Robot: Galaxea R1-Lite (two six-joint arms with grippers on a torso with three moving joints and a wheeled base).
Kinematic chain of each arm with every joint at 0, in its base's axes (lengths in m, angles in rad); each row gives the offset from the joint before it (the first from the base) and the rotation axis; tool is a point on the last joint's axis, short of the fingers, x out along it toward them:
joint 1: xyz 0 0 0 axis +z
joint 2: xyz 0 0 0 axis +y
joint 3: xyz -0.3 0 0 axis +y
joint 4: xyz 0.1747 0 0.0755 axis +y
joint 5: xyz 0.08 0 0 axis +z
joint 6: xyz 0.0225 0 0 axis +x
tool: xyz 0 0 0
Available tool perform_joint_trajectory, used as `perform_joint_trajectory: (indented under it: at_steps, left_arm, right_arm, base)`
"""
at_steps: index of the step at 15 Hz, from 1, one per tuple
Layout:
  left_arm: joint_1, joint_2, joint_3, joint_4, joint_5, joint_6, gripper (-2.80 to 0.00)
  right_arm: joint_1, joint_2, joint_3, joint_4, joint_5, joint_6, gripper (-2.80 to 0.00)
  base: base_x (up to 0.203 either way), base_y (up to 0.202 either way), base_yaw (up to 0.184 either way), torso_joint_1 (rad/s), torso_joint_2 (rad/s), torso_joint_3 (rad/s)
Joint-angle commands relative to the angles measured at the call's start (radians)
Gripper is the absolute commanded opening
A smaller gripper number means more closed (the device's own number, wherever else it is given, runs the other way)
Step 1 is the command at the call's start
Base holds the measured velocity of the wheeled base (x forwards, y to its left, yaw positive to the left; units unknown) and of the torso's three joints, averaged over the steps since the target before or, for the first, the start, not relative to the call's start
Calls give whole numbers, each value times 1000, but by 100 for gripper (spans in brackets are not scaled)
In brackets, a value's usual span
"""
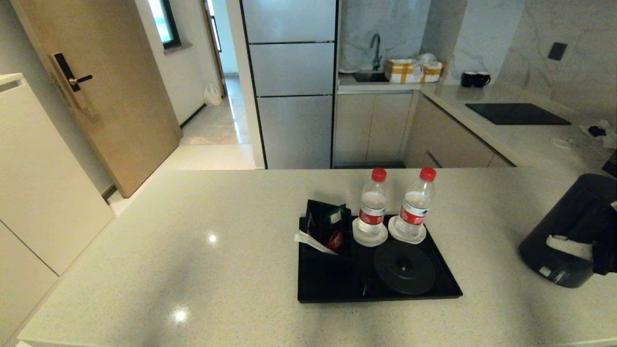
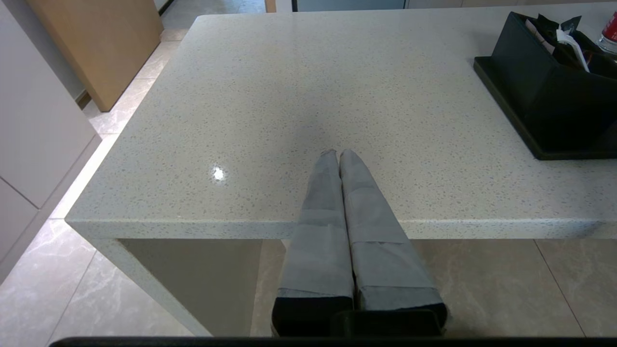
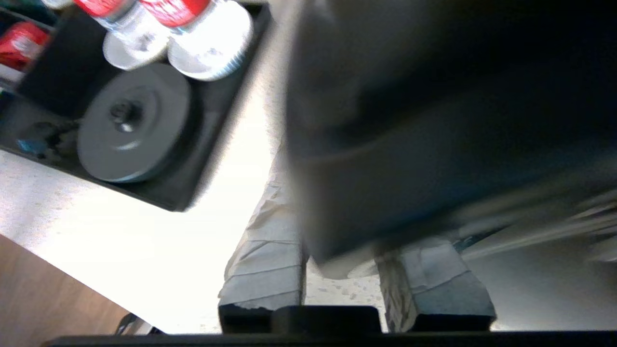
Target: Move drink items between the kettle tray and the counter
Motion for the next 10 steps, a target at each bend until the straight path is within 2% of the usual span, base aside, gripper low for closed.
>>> perform_joint_trajectory:
  at_steps: [1,5,10]
  left_arm:
    - [1,0,0,0,1,0,-280]
    - [0,0,0,0,1,0,-280]
    - [0,0,0,0,1,0,-280]
  right_arm:
    - [15,-84,11,9,4,-6,-280]
    - [56,-182,44,73,-10,-6,-280]
    - [158,-293,120,76,-105,-12,-280]
  base:
    - [0,0,0,0,0,0]
    - [0,0,0,0,0,0]
    - [0,0,0,0,0,0]
